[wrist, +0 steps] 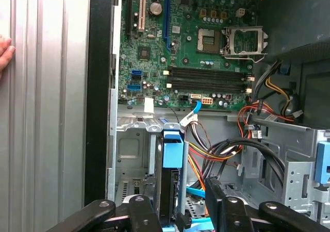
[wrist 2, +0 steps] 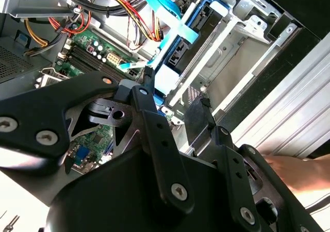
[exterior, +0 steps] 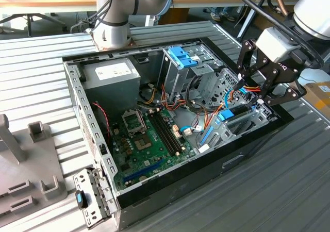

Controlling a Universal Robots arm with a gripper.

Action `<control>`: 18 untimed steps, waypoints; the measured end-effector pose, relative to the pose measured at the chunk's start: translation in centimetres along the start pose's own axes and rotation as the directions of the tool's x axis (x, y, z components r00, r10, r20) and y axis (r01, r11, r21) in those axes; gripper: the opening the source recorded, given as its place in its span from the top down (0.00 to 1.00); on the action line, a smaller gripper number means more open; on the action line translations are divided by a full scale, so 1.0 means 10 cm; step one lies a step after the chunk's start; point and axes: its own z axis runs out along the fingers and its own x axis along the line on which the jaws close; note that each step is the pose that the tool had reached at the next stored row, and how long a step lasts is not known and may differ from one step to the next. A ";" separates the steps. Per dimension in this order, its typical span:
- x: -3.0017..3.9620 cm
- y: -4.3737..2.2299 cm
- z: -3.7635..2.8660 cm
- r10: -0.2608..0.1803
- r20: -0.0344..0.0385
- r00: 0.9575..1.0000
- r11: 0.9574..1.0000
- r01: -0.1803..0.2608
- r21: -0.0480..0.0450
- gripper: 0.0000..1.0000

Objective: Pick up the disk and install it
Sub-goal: 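Insert the disk into the insertion slot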

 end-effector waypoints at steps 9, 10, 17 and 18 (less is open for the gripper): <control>0.001 -0.028 0.002 -0.185 0.008 0.983 0.982 0.185 -0.021 0.50; 0.002 -0.028 0.003 -0.215 0.010 0.977 0.976 0.215 -0.024 0.50; 0.003 -0.028 0.017 -0.410 0.024 0.912 0.911 0.411 -0.045 0.50; 0.003 -0.028 0.019 -0.432 0.025 0.902 0.900 0.433 -0.047 0.50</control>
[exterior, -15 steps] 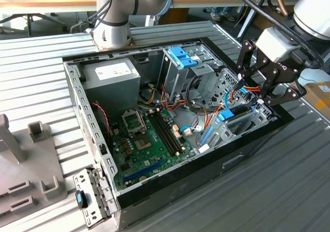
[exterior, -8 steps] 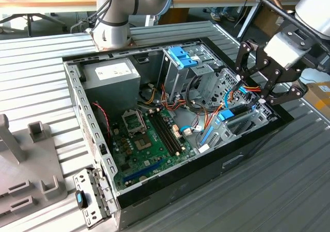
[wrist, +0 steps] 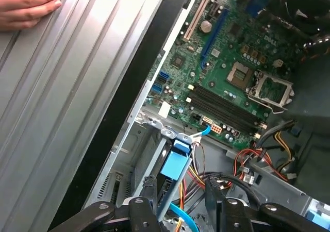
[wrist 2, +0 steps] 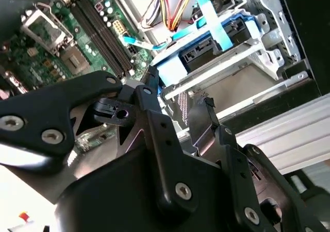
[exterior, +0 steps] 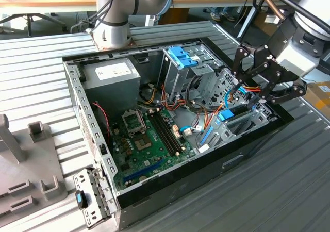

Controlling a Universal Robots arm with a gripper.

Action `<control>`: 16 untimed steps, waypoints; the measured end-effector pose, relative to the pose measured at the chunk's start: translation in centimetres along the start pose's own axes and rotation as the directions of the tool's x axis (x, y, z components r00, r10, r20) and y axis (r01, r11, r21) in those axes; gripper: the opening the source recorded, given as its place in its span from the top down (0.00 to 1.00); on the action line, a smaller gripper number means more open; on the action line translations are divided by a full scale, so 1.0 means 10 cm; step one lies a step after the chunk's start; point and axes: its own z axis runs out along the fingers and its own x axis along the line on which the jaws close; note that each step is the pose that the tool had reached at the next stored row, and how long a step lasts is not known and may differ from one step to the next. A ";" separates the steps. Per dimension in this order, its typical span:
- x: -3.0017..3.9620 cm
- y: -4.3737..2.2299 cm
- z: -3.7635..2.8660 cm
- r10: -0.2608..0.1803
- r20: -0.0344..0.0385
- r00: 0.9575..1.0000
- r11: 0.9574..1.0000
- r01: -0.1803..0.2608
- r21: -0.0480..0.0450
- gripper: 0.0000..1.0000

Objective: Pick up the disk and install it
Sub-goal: 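Insert the disk into the insertion slot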

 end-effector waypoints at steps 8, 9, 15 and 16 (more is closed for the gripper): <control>0.003 0.001 0.020 -0.179 0.008 0.984 0.984 0.180 -0.020 0.50; 0.003 0.001 0.020 -0.180 0.008 0.984 0.983 0.180 -0.020 0.50; 0.009 -0.015 0.019 -0.256 0.012 0.967 0.966 0.256 -0.029 0.50; 0.011 -0.019 0.019 -0.261 0.012 0.965 0.965 0.262 -0.029 0.50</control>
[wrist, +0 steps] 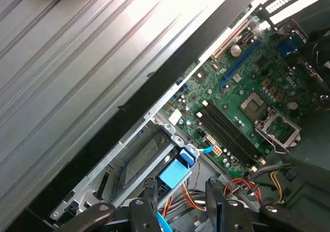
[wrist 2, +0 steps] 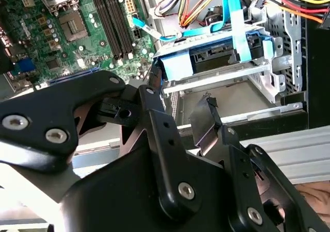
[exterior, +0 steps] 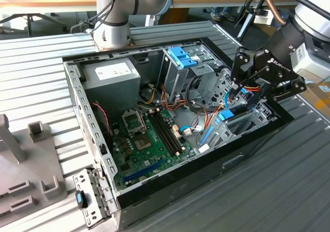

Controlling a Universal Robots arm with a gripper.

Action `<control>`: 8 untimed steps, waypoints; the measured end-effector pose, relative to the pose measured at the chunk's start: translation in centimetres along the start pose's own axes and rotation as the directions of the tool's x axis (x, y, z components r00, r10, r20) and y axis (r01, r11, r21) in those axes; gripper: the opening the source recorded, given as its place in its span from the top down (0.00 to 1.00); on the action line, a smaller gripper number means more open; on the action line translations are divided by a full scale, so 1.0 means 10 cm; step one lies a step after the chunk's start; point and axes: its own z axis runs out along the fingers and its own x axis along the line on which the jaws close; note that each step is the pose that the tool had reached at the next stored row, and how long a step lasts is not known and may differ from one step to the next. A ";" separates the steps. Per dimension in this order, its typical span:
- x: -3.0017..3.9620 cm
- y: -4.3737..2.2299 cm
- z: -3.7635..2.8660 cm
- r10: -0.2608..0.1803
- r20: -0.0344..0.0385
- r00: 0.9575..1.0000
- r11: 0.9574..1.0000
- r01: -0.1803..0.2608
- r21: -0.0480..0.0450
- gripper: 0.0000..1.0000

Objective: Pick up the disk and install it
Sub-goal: 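Insert the disk into the insertion slot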

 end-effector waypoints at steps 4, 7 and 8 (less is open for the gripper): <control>0.001 -0.001 0.000 -0.030 0.005 1.000 0.999 0.029 0.033 0.50; 0.001 -0.001 0.000 -0.053 0.002 0.999 0.997 0.053 0.061 0.50; 0.003 0.001 0.001 -0.060 -0.006 0.998 0.995 0.060 0.076 0.50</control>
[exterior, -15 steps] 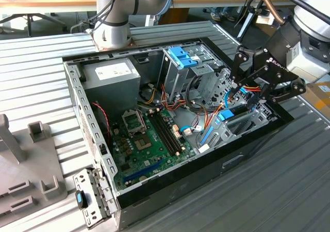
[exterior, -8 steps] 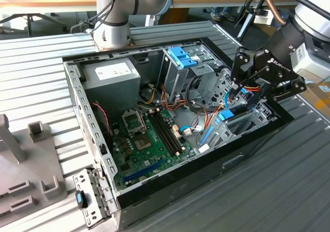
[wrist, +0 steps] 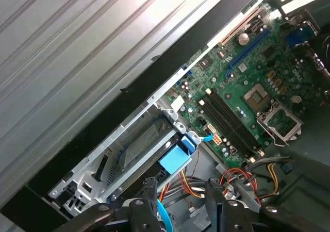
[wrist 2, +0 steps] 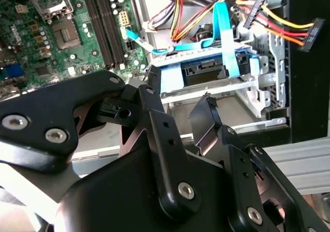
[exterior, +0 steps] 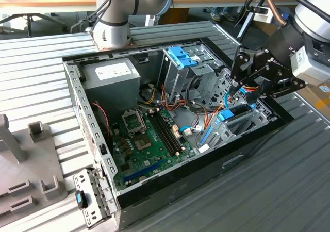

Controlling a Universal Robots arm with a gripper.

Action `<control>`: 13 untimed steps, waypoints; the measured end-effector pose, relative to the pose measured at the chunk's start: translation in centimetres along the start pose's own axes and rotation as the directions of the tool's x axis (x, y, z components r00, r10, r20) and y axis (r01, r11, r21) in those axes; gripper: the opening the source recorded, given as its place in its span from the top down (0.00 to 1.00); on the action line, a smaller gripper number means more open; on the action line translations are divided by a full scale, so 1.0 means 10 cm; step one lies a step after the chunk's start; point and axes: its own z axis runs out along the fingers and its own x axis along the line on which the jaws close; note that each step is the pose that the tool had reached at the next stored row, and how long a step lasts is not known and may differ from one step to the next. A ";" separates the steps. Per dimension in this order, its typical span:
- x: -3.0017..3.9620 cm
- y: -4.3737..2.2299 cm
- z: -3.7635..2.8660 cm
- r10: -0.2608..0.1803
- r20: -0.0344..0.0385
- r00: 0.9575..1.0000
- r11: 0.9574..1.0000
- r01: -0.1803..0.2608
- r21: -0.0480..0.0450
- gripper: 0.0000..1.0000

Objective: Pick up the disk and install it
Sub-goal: 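Insert the disk into the insertion slot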

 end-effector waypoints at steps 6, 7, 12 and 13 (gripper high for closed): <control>0.014 0.014 -0.003 -0.029 -0.029 0.999 0.998 0.030 0.063 0.50; 0.018 0.019 -0.005 -0.032 -0.028 0.999 0.997 0.034 0.066 0.50; 0.059 -0.015 -0.005 -0.039 -0.026 0.999 0.997 0.041 0.066 0.50; 0.071 -0.027 -0.005 -0.042 -0.026 0.999 0.997 0.043 0.066 0.50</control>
